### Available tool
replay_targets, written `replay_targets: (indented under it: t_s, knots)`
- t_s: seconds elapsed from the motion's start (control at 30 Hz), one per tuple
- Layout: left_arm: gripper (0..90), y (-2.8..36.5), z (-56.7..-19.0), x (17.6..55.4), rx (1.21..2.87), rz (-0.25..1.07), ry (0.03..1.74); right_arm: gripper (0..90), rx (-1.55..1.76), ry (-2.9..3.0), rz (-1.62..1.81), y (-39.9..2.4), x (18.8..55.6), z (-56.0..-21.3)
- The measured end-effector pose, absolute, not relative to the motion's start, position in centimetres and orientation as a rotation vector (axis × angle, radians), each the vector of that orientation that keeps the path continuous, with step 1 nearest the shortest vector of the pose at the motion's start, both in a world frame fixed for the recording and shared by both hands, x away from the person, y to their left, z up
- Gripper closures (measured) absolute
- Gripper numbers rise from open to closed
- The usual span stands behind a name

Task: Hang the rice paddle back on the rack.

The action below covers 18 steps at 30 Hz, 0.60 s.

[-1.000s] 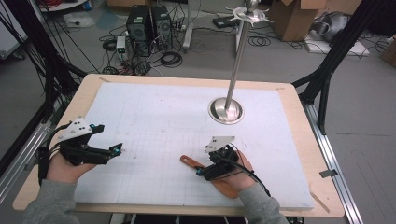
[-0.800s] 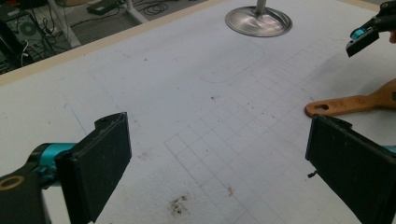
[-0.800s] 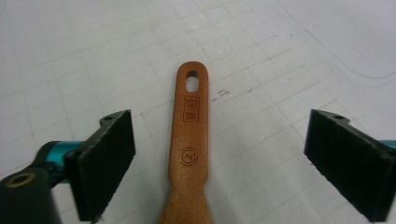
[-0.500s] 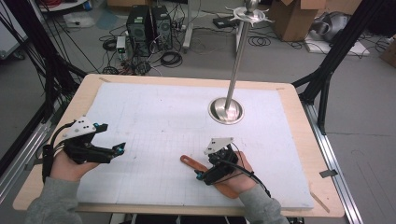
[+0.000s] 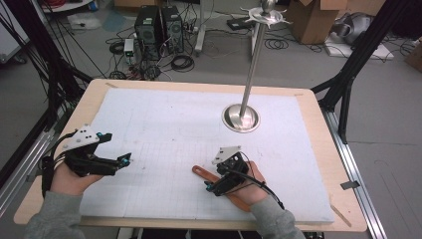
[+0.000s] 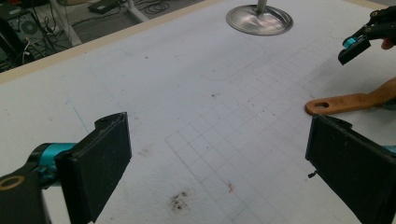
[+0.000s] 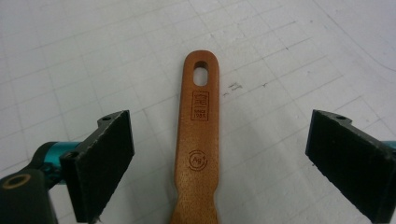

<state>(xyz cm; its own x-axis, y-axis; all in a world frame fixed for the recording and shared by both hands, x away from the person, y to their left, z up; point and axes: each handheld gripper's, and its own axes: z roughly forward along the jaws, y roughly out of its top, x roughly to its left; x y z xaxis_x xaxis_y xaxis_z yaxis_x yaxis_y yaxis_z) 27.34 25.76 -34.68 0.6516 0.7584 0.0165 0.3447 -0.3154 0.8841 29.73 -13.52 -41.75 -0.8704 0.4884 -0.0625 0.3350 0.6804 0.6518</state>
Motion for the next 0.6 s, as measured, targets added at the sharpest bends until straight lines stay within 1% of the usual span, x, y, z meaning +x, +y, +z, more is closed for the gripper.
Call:
replay_targets:
  t_s: [0.03,0.07,0.1,0.27,0.6]
  knots:
    - [7.4,25.82,-34.69,27.27,1.912,0.545,0.87,9.0,0.666,2.662,0.957,-13.46,29.79,-41.81]
    - [7.5,25.86,-34.67,27.23,1.913,0.545,0.871,13.1,0.669,2.667,0.949,-13.38,29.86,-41.88]
    - [7.5,25.95,-34.65,27.19,1.913,0.548,0.87,14.8,0.663,2.667,0.945,-13.35,29.9,-41.86]
    - [7.5,26.2,-34.65,27.1,1.908,0.553,0.878,17.0,0.666,2.67,0.931,-13.1,29.93,-41.93]
    - [7.7,26.21,-34.66,26.92,1.911,0.551,0.88,30.3,0.686,2.714,0.88,-12.9,30.12,-42.4]
